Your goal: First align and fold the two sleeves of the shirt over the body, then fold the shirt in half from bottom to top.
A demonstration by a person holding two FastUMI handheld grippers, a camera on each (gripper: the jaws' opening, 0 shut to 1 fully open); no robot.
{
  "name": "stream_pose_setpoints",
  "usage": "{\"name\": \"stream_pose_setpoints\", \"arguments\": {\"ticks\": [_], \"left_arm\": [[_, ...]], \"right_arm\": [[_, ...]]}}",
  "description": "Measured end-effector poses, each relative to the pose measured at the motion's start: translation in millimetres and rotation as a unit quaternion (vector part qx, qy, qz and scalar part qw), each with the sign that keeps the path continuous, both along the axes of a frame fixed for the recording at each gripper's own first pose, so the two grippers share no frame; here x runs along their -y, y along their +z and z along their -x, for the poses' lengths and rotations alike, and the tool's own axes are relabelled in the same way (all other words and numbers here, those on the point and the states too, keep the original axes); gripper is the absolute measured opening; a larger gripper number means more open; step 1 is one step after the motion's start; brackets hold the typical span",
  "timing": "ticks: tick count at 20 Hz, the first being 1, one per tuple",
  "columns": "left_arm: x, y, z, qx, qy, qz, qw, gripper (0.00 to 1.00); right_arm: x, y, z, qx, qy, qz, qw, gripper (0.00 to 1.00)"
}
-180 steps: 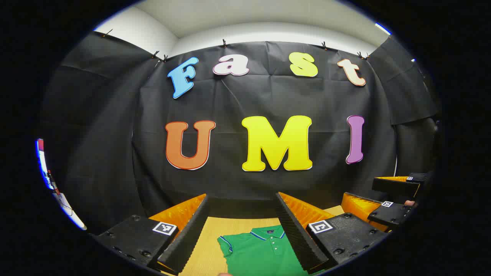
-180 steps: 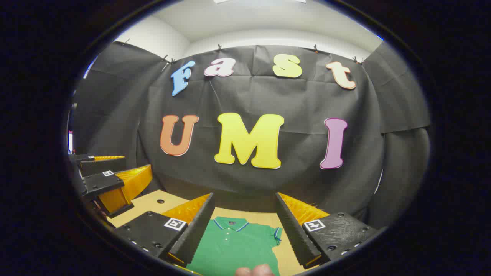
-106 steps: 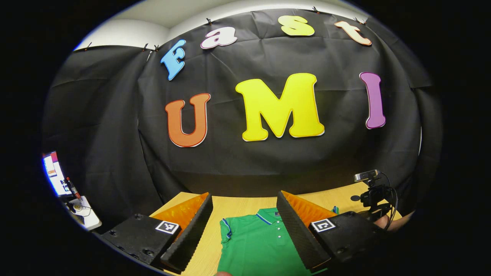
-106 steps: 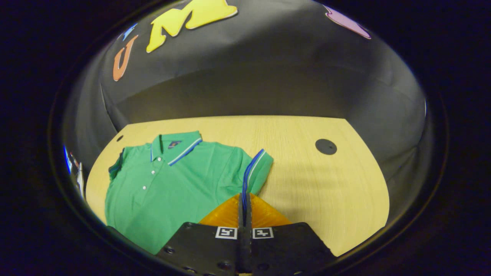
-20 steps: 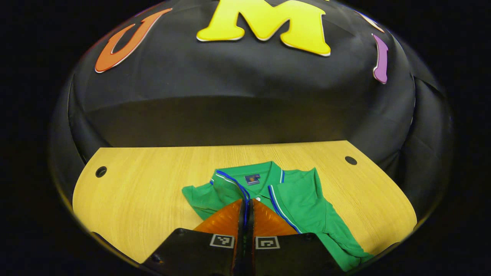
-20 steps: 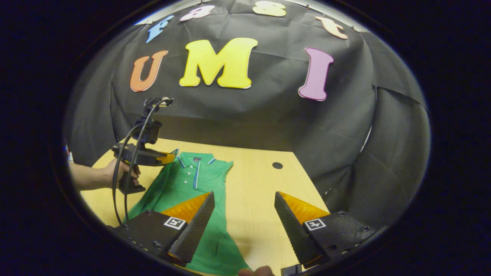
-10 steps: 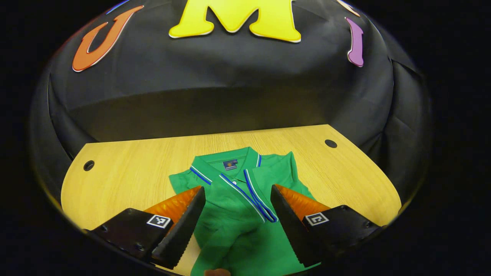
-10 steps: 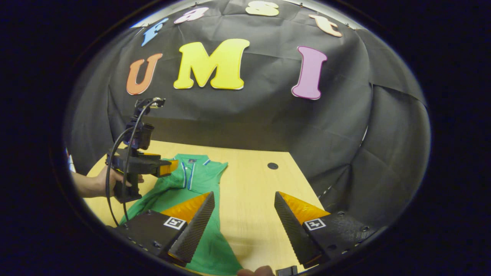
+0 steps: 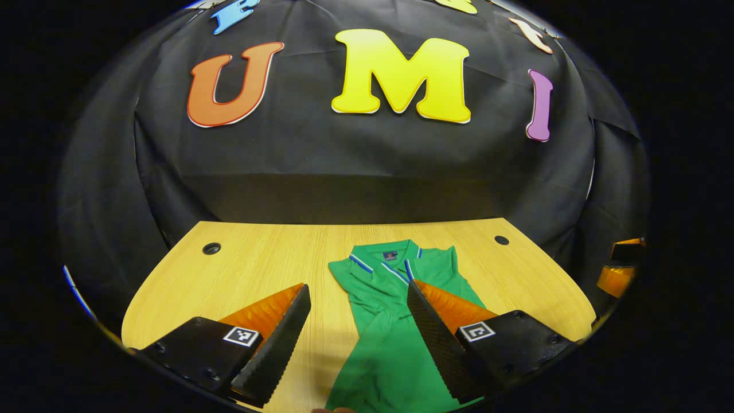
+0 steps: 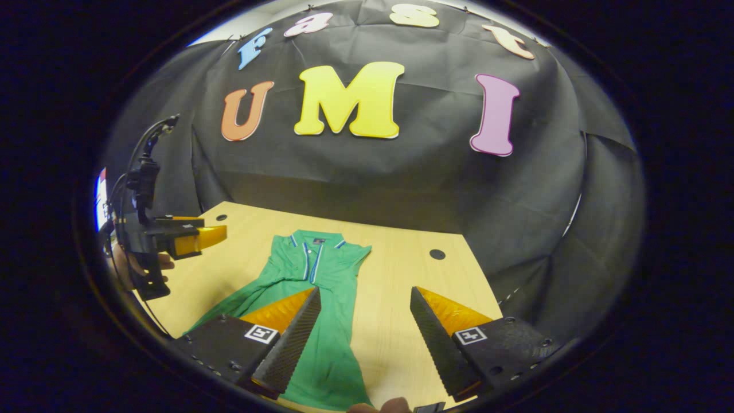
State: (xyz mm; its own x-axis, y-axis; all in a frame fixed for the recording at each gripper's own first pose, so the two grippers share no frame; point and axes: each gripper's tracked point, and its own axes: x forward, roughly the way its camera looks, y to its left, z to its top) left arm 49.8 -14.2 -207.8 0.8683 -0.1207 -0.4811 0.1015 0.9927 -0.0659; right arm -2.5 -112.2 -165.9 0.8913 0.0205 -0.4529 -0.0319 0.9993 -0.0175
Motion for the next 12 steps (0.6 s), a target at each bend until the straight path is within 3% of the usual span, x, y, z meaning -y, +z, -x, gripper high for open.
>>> {"name": "stream_pose_setpoints", "arguments": {"ticks": [6, 12], "left_arm": [[-34, 8, 71, 0.001, 0.023, -0.007, 1.0, 1.0], [-29, -27, 151, -0.077, 0.018, -0.016, 0.997, 1.0]], "right_arm": [[-1, -17, 38, -0.016, -0.003, 0.004, 1.0, 0.98], [-1, -54, 88, -0.05, 0.034, -0.006, 0.998, 0.97]]}}
